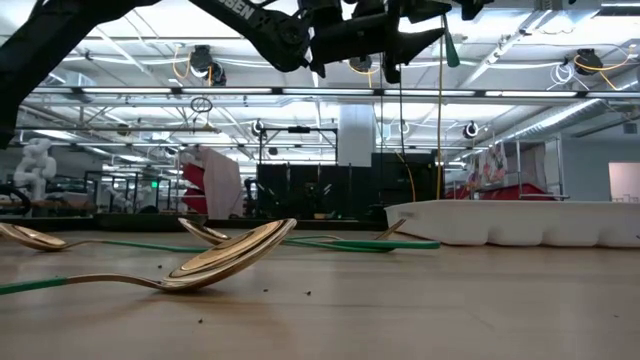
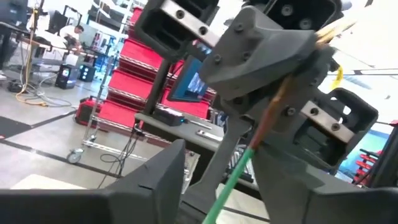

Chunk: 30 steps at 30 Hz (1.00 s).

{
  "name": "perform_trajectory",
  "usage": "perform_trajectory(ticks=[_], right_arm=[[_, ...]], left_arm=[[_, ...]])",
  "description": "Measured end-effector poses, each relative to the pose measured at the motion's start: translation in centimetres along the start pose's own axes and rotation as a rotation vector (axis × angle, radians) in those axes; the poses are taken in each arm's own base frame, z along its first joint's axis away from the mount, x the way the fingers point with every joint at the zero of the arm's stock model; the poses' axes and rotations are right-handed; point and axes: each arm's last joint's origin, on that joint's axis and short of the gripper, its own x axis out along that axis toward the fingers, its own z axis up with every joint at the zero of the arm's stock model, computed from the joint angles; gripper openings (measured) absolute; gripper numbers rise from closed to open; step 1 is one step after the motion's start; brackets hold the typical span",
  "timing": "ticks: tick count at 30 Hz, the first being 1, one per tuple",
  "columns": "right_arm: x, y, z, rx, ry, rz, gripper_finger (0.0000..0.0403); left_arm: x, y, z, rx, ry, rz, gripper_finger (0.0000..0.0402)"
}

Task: Sort silverware
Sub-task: Put the green fork into the silverware tray

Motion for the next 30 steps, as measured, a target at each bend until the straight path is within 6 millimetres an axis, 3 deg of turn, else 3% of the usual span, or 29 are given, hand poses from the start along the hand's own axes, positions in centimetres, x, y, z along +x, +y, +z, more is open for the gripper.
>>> perform_trajectory(ticks=[4,10,17,21,27,30], right_arm=[[0.0,0.0,0.0,0.005,0.004,-0.003,0.0],[0.0,-0.1,-0.1,0.022,0.012,-0.017,0.0],[0.0,-0.2,-0.4,0.073,0.046,-0.081,0.0013],[-0.1,-0.2,-0.3,0.061,0.036,-0.079,0.0062],[-0.3,-0.3,0.0,0.053,0.022,-0.103,0.0176],[-0.8,-0.4,0.3,0.017,0.01,-0.146,0.0221]], left_arm=[[0.0,0.0,0.0,0.001,-0.002,0.0,0.0134],[0.0,0.0,0.0,0.059,0.003,-0.01,0.0018],[0.0,0.1,-0.2,0.074,0.02,0.007,0.0005],[-0.1,0.4,-0.8,0.134,0.078,0.054,0.0003],[-0.4,1.4,-0.9,0.177,0.11,0.13,0.0002],[-0.5,1.9,-1.2,0.291,0.145,0.237,0.0002]])
